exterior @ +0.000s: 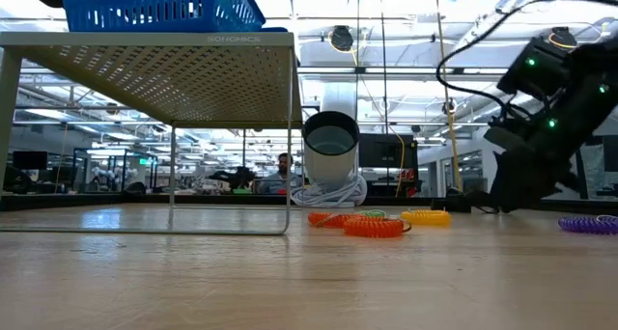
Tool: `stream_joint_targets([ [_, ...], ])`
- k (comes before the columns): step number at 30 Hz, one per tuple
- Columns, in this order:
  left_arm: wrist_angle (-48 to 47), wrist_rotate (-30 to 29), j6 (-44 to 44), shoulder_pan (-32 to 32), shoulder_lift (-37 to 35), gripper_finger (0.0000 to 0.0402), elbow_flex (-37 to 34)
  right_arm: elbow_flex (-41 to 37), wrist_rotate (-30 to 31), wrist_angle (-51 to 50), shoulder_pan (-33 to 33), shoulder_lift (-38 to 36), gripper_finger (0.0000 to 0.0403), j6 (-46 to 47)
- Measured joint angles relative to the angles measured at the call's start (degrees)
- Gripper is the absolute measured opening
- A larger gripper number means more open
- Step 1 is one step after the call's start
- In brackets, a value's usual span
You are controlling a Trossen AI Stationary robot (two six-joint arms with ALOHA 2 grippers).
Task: Pick & Place Office Desk Supplies
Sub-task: Put the black rubber band into the middle blue bin on the shelf
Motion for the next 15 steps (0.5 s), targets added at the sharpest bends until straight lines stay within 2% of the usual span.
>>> stream_joint_targets([
  [8, 0.00, 0.00, 0.66, 0.00, -0.02, 0.0296, 0.00, -8.27, 2.96, 15.57, -1.41, -0.03, 0.0160, 1.17],
  [15, 0.00, 0.00, 0.70, 0.00, 0.00, 0.0296, 0.00, -9.46, 3.17, 17.50, -3.27, 0.06, 0.0159, 1.24],
])
